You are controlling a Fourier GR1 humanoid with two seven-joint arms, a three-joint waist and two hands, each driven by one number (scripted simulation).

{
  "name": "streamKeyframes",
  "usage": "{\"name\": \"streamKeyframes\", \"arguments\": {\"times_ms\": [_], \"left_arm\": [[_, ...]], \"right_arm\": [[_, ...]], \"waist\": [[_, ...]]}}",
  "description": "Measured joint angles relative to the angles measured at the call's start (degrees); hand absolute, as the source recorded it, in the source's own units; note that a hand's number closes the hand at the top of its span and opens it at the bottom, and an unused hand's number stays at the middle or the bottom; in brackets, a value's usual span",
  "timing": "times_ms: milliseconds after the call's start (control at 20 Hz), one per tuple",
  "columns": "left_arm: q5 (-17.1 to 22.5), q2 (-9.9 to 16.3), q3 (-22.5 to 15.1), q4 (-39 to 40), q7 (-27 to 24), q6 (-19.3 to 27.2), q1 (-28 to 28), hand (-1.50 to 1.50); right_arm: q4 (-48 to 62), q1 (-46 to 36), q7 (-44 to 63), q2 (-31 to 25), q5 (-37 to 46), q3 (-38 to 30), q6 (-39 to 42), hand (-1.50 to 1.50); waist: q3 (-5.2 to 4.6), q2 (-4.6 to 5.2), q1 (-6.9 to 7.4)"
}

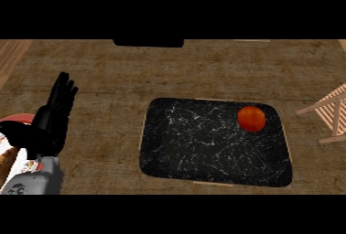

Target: Pick the squash from the tray and place it in the tiered shelf

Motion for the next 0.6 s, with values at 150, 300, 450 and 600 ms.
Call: {"name": "streamKeyframes", "arguments": {"times_ms": [150, 300, 450, 600], "left_arm": [[-0.02, -0.25, -0.11, 0.57, -0.53, -0.07, -0.42, 0.00], [0.23, 0.00, 0.19, 0.24, -0.50, -0.29, -0.16, 0.00], [0.10, -0.30, 0.05, -0.19, -0.56, 0.01, 0.01, 0.00], [0.38, -0.49, 0.05, -0.68, -0.35, -0.02, 0.38, 0.00]], "right_arm": [[1.65, 0.21, 2.86, -2.37, -1.79, -1.98, 0.86, -1.50], [3.12, 1.75, 5.21, -4.88, -2.86, -3.20, 2.29, -1.50], [3.93, 3.59, 6.46, -6.92, -3.95, -4.38, 3.58, -1.50], [4.05, 5.65, 7.08, -7.81, -4.51, -4.98, 4.59, -1.50]], "waist": [[0.06, 0.20, -0.01], [0.18, 0.32, 0.10], [0.35, 0.39, -0.16], [0.50, 0.42, -0.24]]}}
